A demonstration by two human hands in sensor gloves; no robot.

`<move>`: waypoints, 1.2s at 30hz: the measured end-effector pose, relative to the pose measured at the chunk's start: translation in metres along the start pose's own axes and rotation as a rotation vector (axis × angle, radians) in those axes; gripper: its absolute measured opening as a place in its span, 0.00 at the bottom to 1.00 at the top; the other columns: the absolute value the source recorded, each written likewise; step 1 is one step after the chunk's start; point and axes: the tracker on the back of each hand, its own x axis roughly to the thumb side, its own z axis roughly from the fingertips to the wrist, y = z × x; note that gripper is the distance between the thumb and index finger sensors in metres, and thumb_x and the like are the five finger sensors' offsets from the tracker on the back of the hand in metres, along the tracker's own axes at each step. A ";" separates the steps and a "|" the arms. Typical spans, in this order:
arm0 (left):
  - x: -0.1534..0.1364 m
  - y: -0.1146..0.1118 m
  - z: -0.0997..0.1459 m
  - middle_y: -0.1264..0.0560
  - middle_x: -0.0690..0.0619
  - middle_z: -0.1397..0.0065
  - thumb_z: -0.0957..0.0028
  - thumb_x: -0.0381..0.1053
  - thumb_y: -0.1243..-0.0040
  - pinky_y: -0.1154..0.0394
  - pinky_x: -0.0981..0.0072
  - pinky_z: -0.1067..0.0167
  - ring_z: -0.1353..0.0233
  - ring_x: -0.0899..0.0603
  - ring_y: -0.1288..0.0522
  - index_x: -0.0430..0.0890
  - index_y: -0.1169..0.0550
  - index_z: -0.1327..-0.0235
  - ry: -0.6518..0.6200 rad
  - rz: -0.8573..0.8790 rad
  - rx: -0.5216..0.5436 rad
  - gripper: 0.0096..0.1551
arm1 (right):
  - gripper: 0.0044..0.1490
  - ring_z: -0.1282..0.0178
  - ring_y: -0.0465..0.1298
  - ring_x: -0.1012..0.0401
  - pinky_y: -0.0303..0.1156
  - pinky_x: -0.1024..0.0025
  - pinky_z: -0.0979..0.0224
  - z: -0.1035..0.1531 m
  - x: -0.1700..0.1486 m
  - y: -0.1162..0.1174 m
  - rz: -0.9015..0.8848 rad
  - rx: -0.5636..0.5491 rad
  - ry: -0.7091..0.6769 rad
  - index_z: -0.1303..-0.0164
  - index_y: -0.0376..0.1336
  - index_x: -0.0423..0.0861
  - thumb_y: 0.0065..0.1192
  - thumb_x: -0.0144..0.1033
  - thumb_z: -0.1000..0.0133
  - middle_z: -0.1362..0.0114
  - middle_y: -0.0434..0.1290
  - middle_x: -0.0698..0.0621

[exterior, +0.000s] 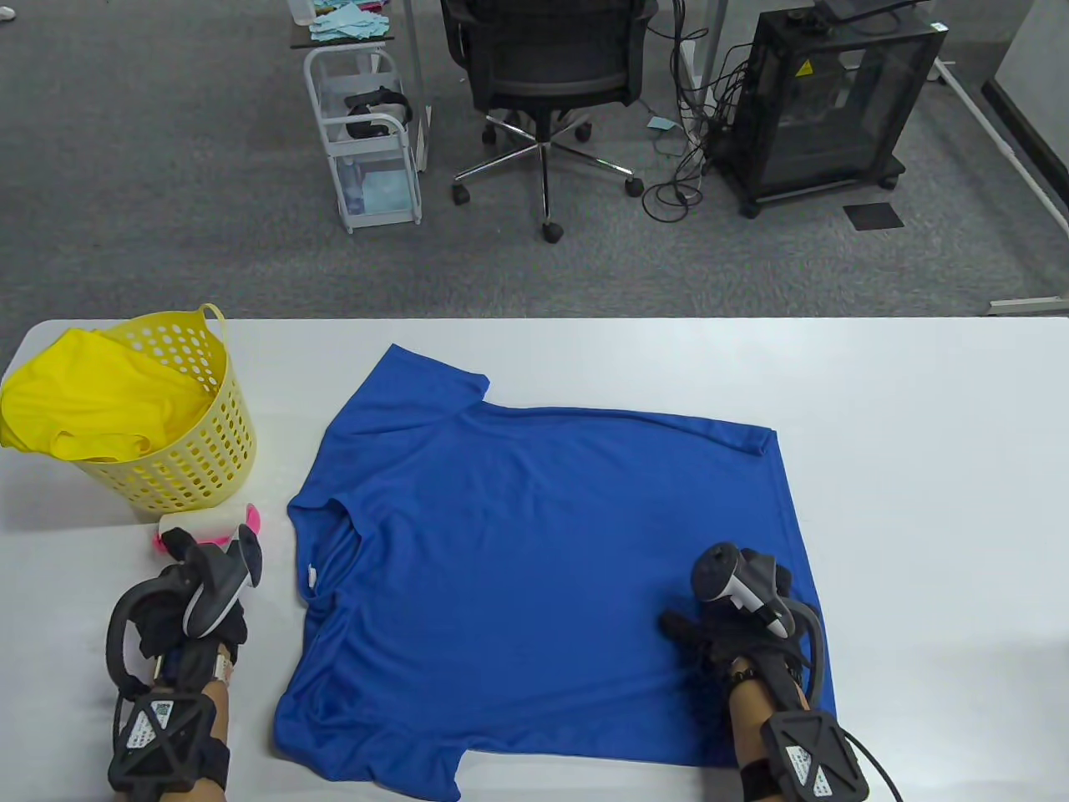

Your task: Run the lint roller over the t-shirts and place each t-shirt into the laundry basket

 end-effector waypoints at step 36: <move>0.243 0.108 0.051 0.18 0.53 0.56 0.47 0.65 0.54 0.13 0.63 0.69 0.73 0.58 0.11 0.51 0.42 0.29 -0.427 -0.006 0.081 0.36 | 0.59 0.34 0.12 0.38 0.20 0.23 0.38 0.002 -0.001 0.002 -0.049 0.060 -0.041 0.43 0.10 0.56 0.30 0.75 0.59 0.33 0.06 0.40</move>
